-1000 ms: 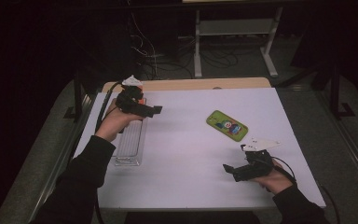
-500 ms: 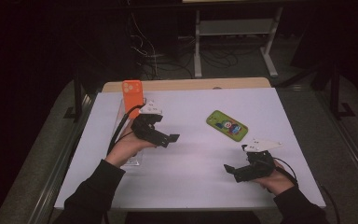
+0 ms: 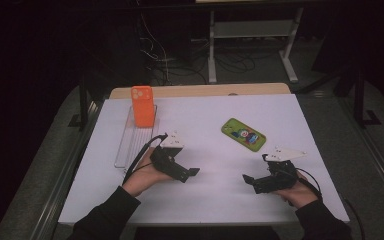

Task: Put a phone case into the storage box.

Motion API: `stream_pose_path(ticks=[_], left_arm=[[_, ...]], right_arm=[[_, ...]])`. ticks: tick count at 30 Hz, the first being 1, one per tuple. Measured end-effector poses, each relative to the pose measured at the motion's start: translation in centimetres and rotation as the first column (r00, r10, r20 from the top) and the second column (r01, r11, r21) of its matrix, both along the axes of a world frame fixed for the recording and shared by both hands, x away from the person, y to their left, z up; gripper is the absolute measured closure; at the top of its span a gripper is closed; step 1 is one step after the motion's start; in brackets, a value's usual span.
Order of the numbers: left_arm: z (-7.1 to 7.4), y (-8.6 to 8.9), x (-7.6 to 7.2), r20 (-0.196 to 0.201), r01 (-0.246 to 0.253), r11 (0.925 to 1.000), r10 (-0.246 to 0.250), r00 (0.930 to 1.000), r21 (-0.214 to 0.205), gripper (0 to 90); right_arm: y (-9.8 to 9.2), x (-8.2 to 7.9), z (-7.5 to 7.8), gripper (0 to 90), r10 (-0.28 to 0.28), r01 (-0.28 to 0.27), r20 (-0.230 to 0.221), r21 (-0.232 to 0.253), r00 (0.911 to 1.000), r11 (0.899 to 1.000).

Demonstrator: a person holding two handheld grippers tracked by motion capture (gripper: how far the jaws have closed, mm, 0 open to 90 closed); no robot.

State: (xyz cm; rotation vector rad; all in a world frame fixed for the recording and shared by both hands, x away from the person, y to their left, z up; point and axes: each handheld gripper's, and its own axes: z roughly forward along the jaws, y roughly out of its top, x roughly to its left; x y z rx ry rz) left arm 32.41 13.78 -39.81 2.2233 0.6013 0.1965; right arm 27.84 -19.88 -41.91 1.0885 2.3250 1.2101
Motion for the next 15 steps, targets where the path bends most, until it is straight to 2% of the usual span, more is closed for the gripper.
stream_pose_path(ticks=[2,4,8,11,15], left_arm=[[-0.4,-0.1,-0.2,0.015,0.01,0.9997,-0.01,0.9998,0.023,0.2],[-0.9,-0.1,-0.4,0.0,0.008,0.9999,-0.008,1.0,-0.006,0.2],[-1.6,-0.1,-0.7,-0.004,0.013,0.9999,-0.013,0.9999,-0.002,0.2],[-1.9,-0.2,-0.6,0.012,0.042,0.9988,-0.042,0.999,0.027,0.2],[-2.3,-0.2,-0.5,-0.004,0.036,0.9992,-0.036,0.9994,0.019,0.2]], right_arm=[[0.0,0.0,0.0,0.1,0.005,-0.005,-0.005,-0.001,1.0,1.0],[0.1,0.0,0.1,0.1,0.007,-0.007,-0.008,-0.018,0.9999,1.0],[-0.1,0.3,0.5,0.1,0.002,-0.002,-0.016,-0.016,0.9999,1.0],[-0.1,0.7,1.0,0.1,-0.005,0.005,-0.021,-0.012,0.9998,1.0],[0.0,1.4,1.6,0.0,0.007,-0.009,-0.042,-0.024,0.9991,1.0]])
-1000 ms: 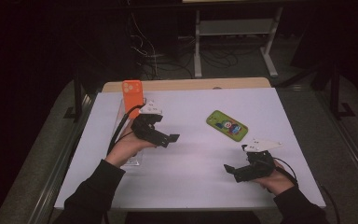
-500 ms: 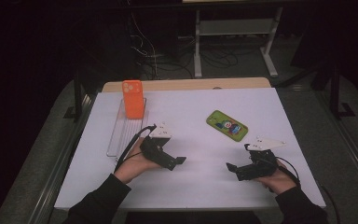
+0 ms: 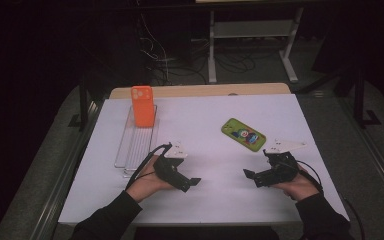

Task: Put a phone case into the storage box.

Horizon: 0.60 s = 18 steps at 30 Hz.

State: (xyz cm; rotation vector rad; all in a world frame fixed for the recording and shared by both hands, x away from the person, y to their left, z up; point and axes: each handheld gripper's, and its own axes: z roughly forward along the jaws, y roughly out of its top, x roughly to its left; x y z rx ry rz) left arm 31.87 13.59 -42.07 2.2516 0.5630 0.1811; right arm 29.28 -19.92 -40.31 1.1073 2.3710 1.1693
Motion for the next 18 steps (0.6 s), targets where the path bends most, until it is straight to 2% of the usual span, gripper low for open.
stream_pose_path(ticks=[2,4,6,9,13,18], left_arm=[[0.0,0.1,0.0,-0.001,0.004,1.0,-0.004,1.0,0.002,0.2],[-0.1,0.0,0.1,-0.014,-0.012,0.9997,0.012,0.9998,-0.023,0.2],[0.0,0.1,0.2,-0.014,-0.021,0.9994,0.021,0.9997,-0.026,0.2],[0.0,0.1,0.2,-0.018,-0.02,0.9993,0.019,0.9997,-0.032,0.3],[0.1,0.1,0.2,-0.013,-0.011,0.9995,0.011,0.9999,-0.03,0.3],[0.1,0.2,0.4,-0.006,-0.003,0.9998,0.003,1.0,-0.018,0.3]], right_arm=[[0.0,0.4,0.3,0.0,0.014,-0.014,-0.03,-0.022,0.9995,1.0],[-0.2,1.0,0.5,0.1,0.007,-0.008,-0.049,-0.013,0.9988,1.0],[-0.3,1.5,0.7,0.1,0.003,-0.003,-0.059,-0.001,0.9982,1.0],[-0.4,2.4,1.0,0.0,-0.009,0.008,-0.083,-0.012,0.9965,1.0],[-0.3,3.6,1.1,0.0,-0.012,0.01,-0.096,-0.019,0.9953,1.0],[0.0,5.4,1.3,0.0,0.004,-0.01,-0.116,-0.054,0.9932,0.998]])
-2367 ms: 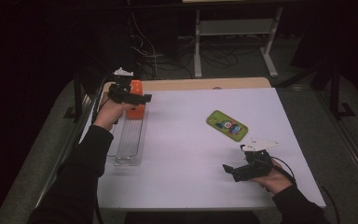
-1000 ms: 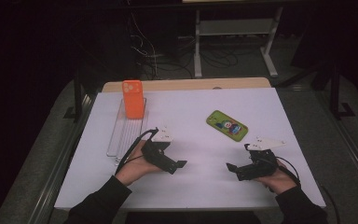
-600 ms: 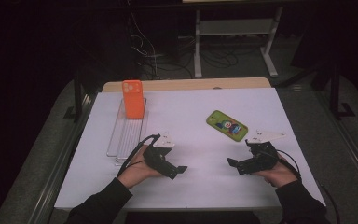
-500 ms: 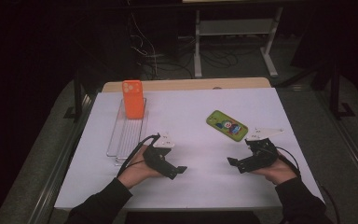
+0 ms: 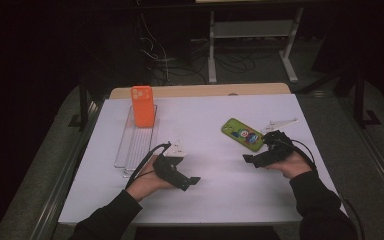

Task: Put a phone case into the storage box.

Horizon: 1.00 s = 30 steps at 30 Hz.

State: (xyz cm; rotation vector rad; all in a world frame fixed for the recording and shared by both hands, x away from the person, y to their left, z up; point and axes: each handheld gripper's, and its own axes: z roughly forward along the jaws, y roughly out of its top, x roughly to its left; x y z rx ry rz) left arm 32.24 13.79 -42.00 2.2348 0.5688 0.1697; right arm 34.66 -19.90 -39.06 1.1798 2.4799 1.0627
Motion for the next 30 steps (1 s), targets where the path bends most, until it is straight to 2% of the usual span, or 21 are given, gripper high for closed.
stream_pose_path(ticks=[2,3,4,6,8,10,11,16,24,28,30], left_arm=[[0.0,-0.1,0.0,-0.006,-0.006,0.9999,0.006,1.0,-0.01,0.3],[0.0,0.0,0.0,-0.011,0.0,1.0,0.0,0.9999,0.004,0.3],[0.0,-0.1,-0.1,-0.014,-0.006,0.9999,0.006,0.9999,-0.01,0.3],[-0.1,-0.1,-0.1,-0.015,-0.004,0.9999,0.004,0.9999,-0.011,0.3],[-0.1,-0.1,-0.1,-0.018,-0.005,0.9999,0.005,0.9998,-0.013,0.2],[0.0,-0.1,-0.1,-0.02,-0.005,0.9999,0.005,0.9998,-0.016,0.3],[0.0,0.0,0.0,-0.017,0.002,1.0,-0.002,0.9999,-0.005,0.2],[0.0,-0.1,-0.1,-0.023,-0.001,0.9999,0.001,0.9997,-0.016,0.3],[0.1,0.0,-0.1,-0.026,-0.005,0.9997,0.004,0.9997,-0.025,0.3],[0.1,0.0,-0.1,-0.026,-0.004,0.9997,0.004,0.9996,-0.025,0.3],[0.1,0.0,-0.1,-0.027,-0.005,0.9996,0.004,0.9996,-0.028,0.3]], right_arm=[[0.1,0.7,0.0,0.0,0.002,-0.002,0.005,-0.011,1.0,1.0],[0.1,1.1,0.1,0.0,0.001,-0.001,-0.002,-0.018,1.0,1.0],[0.2,1.5,0.1,0.0,-0.001,0.001,-0.007,-0.018,1.0,1.0],[0.3,2.2,0.0,0.1,0.004,-0.004,-0.01,-0.025,0.9999,1.0],[0.4,3.0,-0.1,0.1,0.009,-0.009,-0.011,-0.053,0.9999,0.999],[0.6,3.8,-0.2,0.1,0.018,-0.019,-0.018,-0.06,0.9997,0.998],[0.7,4.2,-0.2,0.1,0.018,-0.019,-0.017,-0.07,0.9997,0.997],[0.9,6.2,-0.6,0.1,0.029,-0.032,-0.031,-0.099,0.9991,0.995],[0.4,9.0,-2.2,0.4,0.032,-0.044,-0.086,-0.144,0.9958,0.989],[0.3,9.9,-3.1,0.4,0.042,-0.058,-0.108,-0.147,0.9933,0.987],[0.5,10.2,-3.6,0.4,0.049,-0.069,-0.125,-0.164,0.9909,0.984]])
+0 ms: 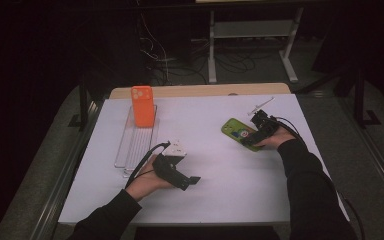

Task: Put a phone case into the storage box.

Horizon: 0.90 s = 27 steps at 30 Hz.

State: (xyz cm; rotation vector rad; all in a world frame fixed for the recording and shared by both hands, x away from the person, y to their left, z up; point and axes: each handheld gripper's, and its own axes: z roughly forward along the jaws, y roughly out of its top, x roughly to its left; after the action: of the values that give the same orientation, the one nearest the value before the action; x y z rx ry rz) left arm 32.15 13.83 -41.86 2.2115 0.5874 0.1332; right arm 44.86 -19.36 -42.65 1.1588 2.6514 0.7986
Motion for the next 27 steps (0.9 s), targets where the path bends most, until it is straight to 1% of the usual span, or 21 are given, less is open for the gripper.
stream_pose_path(ticks=[2,6,8,12,13,18,21,27], left_arm=[[0.0,0.0,0.0,0.003,-0.001,1.0,0.001,1.0,-0.001,0.3],[0.1,0.1,0.0,0.002,0.002,1.0,-0.002,1.0,-0.002,0.3],[0.0,0.1,0.0,0.003,0.002,1.0,-0.002,1.0,-0.004,0.2],[0.1,0.1,0.1,0.003,0.004,1.0,-0.004,1.0,0.001,0.3],[0.0,0.1,0.1,0.002,0.004,1.0,-0.004,1.0,-0.001,0.2],[0.1,0.1,0.1,-0.001,-0.003,1.0,0.003,1.0,-0.005,0.3],[0.0,0.1,0.1,-0.002,-0.002,1.0,0.002,1.0,-0.005,0.3],[0.0,0.2,0.1,-0.003,-0.001,1.0,0.001,1.0,-0.005,0.3]], right_arm=[[0.3,0.3,-0.5,0.5,0.005,-0.006,-0.015,-0.031,0.9999,1.0],[0.5,0.8,-1.1,4.4,0.009,-0.01,-0.023,-0.05,0.9997,0.999],[0.5,0.9,-1.4,5.7,0.017,-0.019,-0.037,-0.059,0.9992,0.998],[0.5,0.9,-1.4,10.6,0.021,-0.023,-0.028,-0.066,0.9994,0.998],[0.5,0.8,-1.4,11.1,0.026,-0.028,-0.018,-0.073,0.9995,0.997],[0.6,0.7,-1.3,13.9,0.038,-0.039,-0.012,-0.085,0.9992,0.996],[0.6,0.6,-1.3,14.5,0.043,-0.044,-0.011,-0.089,0.999,0.995],[0.7,0.6,-1.2,15.2,0.035,-0.036,-0.014,-0.094,0.9993,0.995]])
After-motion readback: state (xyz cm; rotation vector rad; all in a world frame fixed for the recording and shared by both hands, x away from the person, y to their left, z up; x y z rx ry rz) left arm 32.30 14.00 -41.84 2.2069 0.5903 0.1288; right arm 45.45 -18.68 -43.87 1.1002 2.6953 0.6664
